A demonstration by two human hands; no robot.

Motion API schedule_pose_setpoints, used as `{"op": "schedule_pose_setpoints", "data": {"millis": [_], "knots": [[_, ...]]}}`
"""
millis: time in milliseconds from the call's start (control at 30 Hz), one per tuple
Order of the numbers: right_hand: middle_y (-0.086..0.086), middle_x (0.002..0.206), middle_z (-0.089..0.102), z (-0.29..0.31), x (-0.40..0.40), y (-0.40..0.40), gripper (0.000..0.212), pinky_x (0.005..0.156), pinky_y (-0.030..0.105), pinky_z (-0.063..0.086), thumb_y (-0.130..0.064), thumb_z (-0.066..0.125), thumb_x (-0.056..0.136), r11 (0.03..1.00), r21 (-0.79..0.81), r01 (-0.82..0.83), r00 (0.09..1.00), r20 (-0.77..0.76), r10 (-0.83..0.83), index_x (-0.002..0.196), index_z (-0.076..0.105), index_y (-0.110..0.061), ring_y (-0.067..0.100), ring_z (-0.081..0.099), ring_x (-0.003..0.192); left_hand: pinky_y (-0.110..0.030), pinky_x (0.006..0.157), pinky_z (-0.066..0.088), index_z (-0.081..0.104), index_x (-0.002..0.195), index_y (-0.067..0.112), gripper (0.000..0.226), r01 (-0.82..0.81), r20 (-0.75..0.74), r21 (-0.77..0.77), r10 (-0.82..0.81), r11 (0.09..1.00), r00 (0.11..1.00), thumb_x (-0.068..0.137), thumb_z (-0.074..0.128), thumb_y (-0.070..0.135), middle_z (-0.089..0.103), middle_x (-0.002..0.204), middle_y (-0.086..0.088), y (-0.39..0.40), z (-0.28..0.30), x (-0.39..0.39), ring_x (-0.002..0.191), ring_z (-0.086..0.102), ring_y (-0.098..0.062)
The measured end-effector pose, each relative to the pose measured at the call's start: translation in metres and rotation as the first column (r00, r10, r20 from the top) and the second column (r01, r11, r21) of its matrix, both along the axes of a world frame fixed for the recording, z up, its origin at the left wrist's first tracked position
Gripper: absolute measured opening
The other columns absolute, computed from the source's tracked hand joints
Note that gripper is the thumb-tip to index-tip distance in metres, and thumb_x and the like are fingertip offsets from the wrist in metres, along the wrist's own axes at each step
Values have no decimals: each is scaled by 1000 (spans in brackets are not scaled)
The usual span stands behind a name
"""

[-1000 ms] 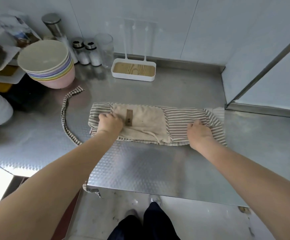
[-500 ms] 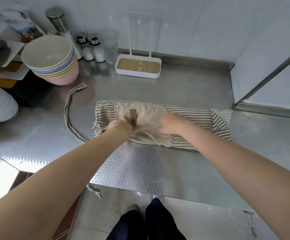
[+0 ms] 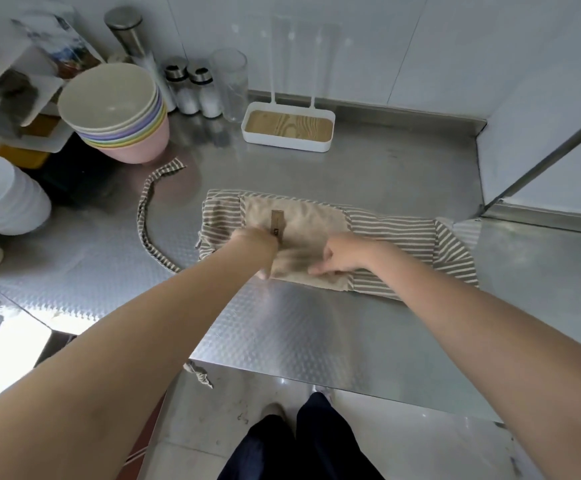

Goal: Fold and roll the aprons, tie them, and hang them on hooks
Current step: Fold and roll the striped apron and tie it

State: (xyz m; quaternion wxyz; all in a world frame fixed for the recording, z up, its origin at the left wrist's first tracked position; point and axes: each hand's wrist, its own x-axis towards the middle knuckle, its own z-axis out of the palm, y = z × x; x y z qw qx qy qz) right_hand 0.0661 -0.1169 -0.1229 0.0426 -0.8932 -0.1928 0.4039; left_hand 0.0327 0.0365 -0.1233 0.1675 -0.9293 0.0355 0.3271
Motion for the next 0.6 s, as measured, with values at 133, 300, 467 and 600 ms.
{"op": "schedule_pose_setpoints", "data": {"millis": [133, 300, 467, 600], "knots": [[16, 124, 49, -4, 11, -37, 24, 95, 37, 42, -22, 48, 94, 990, 86, 112, 926, 352, -135, 108, 58, -6, 33, 44, 119, -34, 94, 43, 44, 135, 9, 39, 63, 258, -30, -53, 998, 965, 97, 42, 12, 49, 136, -10, -53, 18, 26, 125, 46, -27], [16, 138, 25, -9, 16, -91, 47, 94, 42, 43, -8, 53, 91, 948, -18, 316, 838, 473, -271, 134, 35, -5, 37, 33, 125, -32, 82, 43, 36, 137, 10, 45, 181, 347, -55, -152, 982, 925, 93, 45, 5, 34, 136, -11, -94, 13, 43, 122, 37, -28], [25, 140, 29, -7, 38, -139, 46, 95, 38, 42, -2, 42, 94, 901, -97, 424, 815, 474, -332, 139, 32, -1, 38, 48, 119, -40, 92, 43, 18, 144, 9, 80, 41, 110, -277, -11, 960, 994, 84, 64, 35, 25, 143, -18, -129, -5, 56, 126, 40, -36], [19, 126, 55, -10, 55, -150, 32, 90, 36, 45, 0, 43, 94, 921, -129, 368, 825, 502, -260, 124, 51, 0, 34, 54, 116, -44, 99, 41, -16, 147, 9, 125, -103, -93, -210, 85, 972, 992, 71, 75, 49, -10, 150, -31, -144, -27, 64, 132, 34, -42]]}}
